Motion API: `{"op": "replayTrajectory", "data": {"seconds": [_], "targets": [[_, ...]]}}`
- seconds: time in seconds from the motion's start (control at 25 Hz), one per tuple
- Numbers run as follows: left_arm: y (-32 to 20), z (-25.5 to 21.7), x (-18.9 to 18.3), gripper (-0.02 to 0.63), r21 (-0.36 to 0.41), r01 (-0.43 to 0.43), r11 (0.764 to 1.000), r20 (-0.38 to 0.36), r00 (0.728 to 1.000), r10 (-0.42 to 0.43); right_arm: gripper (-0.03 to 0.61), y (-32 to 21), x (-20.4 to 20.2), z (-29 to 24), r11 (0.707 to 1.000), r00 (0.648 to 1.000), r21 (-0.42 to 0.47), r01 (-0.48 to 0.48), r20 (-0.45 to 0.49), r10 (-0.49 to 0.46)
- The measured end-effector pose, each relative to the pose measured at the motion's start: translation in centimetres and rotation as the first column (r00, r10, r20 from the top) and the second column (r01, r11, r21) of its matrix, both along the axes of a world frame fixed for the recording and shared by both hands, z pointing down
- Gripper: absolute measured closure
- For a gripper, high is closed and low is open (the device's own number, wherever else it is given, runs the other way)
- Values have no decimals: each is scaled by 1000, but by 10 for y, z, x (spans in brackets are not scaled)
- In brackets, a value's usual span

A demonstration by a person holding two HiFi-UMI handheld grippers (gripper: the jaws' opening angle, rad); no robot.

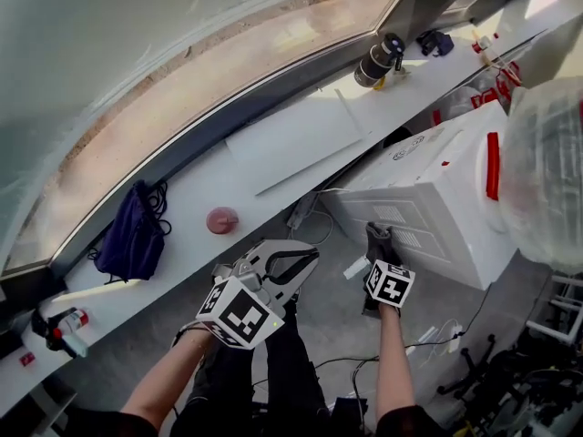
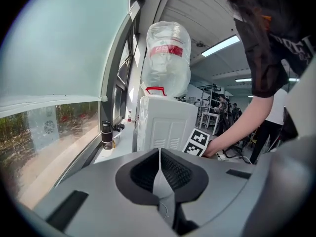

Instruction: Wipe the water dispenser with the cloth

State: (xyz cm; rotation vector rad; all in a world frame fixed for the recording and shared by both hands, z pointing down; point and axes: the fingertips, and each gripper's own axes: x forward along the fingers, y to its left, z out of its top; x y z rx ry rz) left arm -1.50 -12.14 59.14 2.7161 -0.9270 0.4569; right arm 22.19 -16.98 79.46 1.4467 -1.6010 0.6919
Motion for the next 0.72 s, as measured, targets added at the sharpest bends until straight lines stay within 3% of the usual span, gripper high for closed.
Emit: {"op": "replayTrajectory", "data": {"seconds": [0.32, 0.72], "targets": [[7, -51, 25, 594, 20, -99, 995, -64, 993, 100, 477, 24, 3, -170, 982, 996, 170, 77, 24, -82], [10, -69, 46, 594, 32, -160, 987, -96, 982, 162, 477, 41, 49, -320, 926, 974, 341, 164, -204, -97]]}}
